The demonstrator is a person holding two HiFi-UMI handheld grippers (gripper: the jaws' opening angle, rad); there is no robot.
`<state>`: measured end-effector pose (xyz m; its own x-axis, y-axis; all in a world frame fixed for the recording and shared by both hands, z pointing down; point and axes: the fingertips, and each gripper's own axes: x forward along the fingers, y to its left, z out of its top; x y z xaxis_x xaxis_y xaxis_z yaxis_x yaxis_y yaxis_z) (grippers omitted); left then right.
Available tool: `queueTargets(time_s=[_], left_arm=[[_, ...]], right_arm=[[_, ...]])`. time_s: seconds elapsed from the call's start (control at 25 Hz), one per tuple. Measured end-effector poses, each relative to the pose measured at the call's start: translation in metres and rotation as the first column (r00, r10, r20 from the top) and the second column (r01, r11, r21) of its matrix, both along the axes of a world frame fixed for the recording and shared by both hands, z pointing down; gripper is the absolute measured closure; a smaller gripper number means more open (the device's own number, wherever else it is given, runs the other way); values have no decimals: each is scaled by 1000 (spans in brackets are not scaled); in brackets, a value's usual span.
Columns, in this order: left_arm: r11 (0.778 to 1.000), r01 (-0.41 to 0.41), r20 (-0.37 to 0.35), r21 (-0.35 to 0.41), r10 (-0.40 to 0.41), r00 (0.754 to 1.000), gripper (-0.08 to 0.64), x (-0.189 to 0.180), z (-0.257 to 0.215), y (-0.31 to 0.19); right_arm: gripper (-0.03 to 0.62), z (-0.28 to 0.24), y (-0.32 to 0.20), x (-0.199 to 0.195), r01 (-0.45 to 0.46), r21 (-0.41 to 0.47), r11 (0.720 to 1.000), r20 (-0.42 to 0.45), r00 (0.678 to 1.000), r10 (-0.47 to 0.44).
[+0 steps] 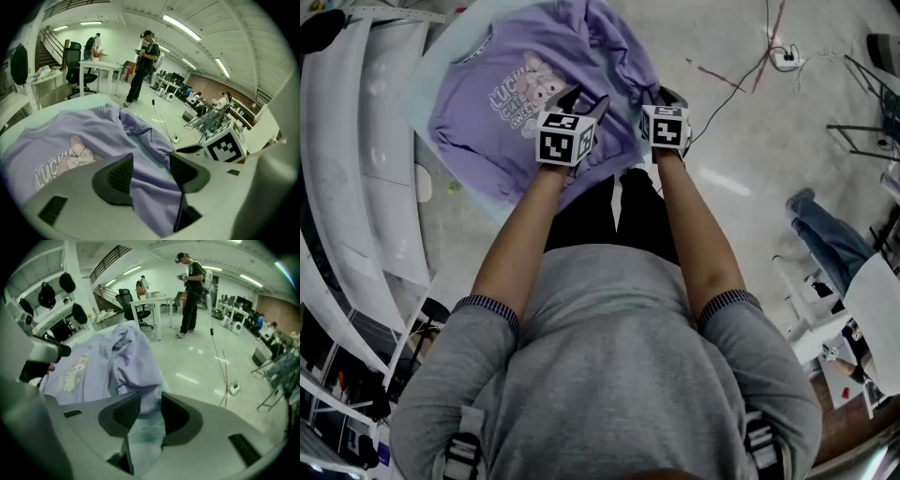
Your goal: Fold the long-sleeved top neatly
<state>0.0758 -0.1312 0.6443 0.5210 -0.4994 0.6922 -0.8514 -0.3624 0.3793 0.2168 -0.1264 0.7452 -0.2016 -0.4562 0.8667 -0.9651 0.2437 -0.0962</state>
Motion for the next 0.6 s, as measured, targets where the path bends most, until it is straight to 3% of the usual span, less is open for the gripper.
queueTargets(time_s=[0.16, 0.32, 0.6], left_arm=[[1000, -5, -4, -10, 5, 1000, 291, -6, 1, -1], [1000, 4, -13, 1, -4, 1000, 291, -21, -9, -7], [997, 53, -28, 52, -51, 998, 291, -47, -43, -27]], right_arm=[[551, 3, 9, -13, 73, -21, 997, -51, 996, -74], [558, -15, 1, 2, 22, -18, 1000, -49, 999, -23], [558, -80, -47, 61, 16, 103, 995, -111, 994, -5]])
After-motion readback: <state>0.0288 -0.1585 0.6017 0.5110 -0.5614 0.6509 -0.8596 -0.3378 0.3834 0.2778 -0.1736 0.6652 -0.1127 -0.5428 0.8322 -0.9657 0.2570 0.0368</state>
